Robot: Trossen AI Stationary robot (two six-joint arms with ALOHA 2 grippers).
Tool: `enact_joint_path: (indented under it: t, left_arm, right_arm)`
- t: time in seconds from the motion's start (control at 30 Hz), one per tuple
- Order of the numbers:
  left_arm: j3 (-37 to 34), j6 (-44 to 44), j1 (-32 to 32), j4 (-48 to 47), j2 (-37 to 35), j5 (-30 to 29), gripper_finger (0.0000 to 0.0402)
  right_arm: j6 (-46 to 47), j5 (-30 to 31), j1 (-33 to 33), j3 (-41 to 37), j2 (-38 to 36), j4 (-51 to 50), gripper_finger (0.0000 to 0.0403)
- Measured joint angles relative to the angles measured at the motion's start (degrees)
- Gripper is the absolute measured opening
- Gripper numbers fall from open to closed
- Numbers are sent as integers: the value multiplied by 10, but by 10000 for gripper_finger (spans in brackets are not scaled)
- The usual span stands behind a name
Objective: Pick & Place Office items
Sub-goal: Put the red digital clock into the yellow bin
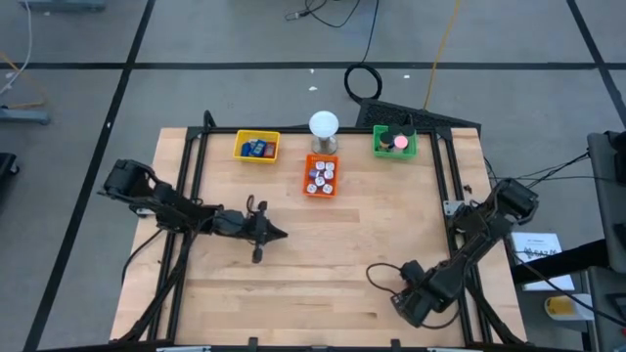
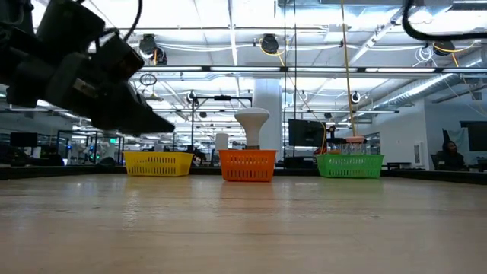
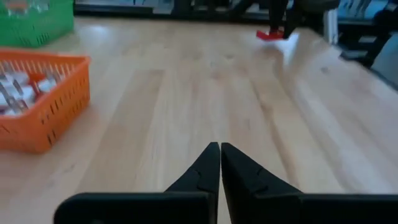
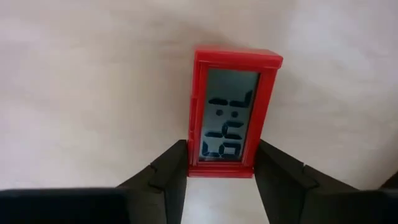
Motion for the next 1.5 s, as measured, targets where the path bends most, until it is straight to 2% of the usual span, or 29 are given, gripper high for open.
enact_joint_path:
  t: [0.3,0.47,0.77,0.93,1.07,1.2,1.5]
  left_arm:
    - [-62,1,0,-2,-98,-18,19]
    - [-95,-4,1,-2,-151,-31,19]
    - [-114,-1,2,-3,-189,-31,19]
    - [-114,1,4,-2,-189,-31,19]
    - [-114,2,5,-2,-189,-30,19]
    - [-114,3,5,-5,-189,-30,19]
    - [-114,8,5,-6,-188,-30,19]
  right_arm:
    - [-186,26,-116,48,6,-13,147]
    - [-354,14,-212,90,51,3,147]
    - [-675,14,-338,321,218,-57,147]
    - [-802,15,-387,456,312,-101,147]
    - [-878,33,-418,537,359,-117,147]
    - [-930,57,-445,569,378,-104,147]
    - [-1001,86,-463,542,380,-25,147]
